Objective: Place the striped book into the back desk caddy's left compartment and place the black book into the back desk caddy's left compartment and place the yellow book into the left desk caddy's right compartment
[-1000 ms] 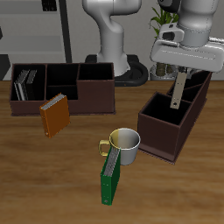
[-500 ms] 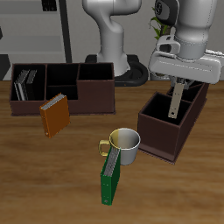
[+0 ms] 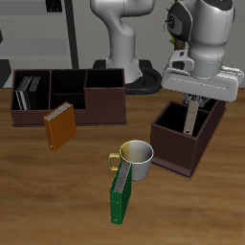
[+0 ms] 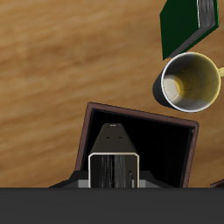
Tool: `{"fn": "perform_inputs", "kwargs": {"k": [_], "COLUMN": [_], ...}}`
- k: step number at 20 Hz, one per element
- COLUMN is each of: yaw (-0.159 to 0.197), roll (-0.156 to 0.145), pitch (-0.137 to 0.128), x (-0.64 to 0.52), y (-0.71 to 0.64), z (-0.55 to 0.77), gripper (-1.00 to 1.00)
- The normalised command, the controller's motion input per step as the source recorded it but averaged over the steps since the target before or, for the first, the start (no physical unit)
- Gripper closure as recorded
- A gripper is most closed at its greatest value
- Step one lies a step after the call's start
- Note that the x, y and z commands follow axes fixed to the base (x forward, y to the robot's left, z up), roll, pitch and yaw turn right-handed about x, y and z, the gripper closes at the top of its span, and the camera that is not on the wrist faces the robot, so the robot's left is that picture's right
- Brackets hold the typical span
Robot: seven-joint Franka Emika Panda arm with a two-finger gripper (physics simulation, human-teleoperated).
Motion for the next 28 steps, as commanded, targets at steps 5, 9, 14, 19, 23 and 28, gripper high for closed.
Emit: {"fn": "perform_inputs", "kwargs": {"k": [5,9,14,19,23,28], "yaw": [-0.005,0.026,0.050,0.020,-0.048,0.010], "roll": [-0.004,0.032,0.029,0.022,0.035,0.011], "pitch": [0.050,0.076,0.074,-0.005,-0.039,-0.013], "x": [0.08,0.04,0.06,-0.05,-0.08,-0.08], "y": [-0.07,0.07,0.09,0.03,-0.02,-0.08], "z": [-0.44,-0.39,-0.30,0.11,0.21,0.06], "gripper": [1.00,1.00,-1.00,-1.00,-1.00,-1.00]}}
